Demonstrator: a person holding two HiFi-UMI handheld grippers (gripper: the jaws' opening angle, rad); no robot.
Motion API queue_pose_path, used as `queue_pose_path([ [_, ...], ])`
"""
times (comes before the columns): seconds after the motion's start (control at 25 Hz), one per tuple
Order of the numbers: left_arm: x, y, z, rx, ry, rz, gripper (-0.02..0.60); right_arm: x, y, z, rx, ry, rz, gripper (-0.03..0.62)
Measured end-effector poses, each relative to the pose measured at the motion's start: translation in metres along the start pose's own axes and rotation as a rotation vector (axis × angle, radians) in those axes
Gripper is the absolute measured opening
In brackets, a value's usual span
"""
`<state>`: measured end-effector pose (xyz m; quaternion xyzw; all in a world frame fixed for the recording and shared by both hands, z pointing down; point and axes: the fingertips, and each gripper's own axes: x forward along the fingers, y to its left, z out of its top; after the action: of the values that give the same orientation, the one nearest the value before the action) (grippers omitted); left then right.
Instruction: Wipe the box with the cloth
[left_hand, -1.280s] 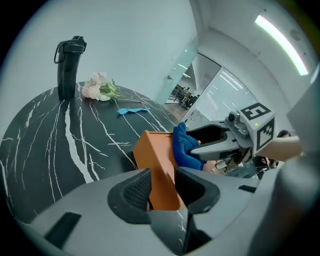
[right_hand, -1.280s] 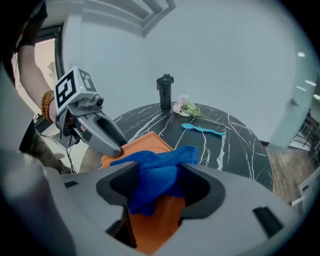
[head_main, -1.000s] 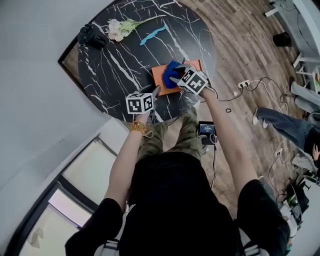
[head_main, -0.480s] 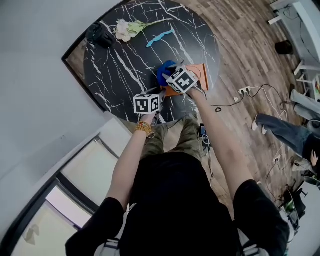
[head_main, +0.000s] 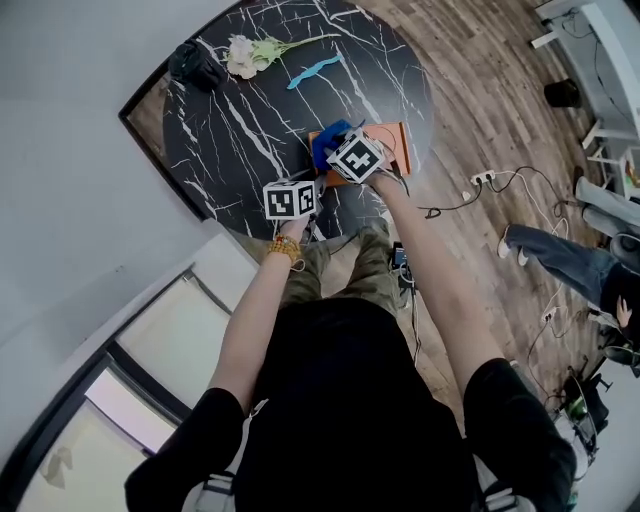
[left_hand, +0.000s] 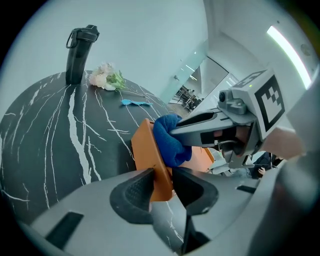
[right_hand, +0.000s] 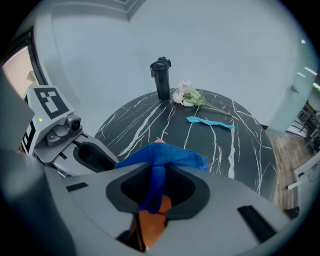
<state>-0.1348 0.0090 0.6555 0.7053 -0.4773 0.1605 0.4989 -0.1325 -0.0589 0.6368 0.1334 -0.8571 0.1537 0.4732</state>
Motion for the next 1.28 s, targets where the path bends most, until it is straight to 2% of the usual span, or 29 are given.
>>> queue_pose_path([
  [0.28, 0.001, 0.001, -0.004, -0.046, 0.027, -0.016, 0.118, -0.011, 0.006, -0.015, 0.028, -0.025, -0.012, 0.074],
  [0.6, 0.000, -0.002, -0.008, -0.006, 0.063, -0.020, 0.119, -0.027, 0.010, -0.047, 0.134, -0.077, -0.052, 0.074],
  [0.84, -0.004, -0.007, -0.012, 0.000, 0.073, -0.042, 0.110, -0.033, 0.011, -0.060, 0.254, -0.147, -0.069, 0.074],
  [0.96, -0.008, -0.004, -0.006, -0.009, 0.049, -0.041, 0.110, -0.033, 0.012, -0.061, 0.236, -0.155, -0.080, 0.075],
  [1.16, -0.001, 0.004, 0.015, -0.032, 0.026, -0.025, 0.100, -0.035, 0.020, -0.060, 0.135, -0.134, -0.079, 0.075],
  [1.28, 0.007, 0.003, 0.020, 0.016, 0.066, -0.010, 0.095, -0.038, 0.026, -0.061, 0.082, -0.110, -0.102, 0.074],
])
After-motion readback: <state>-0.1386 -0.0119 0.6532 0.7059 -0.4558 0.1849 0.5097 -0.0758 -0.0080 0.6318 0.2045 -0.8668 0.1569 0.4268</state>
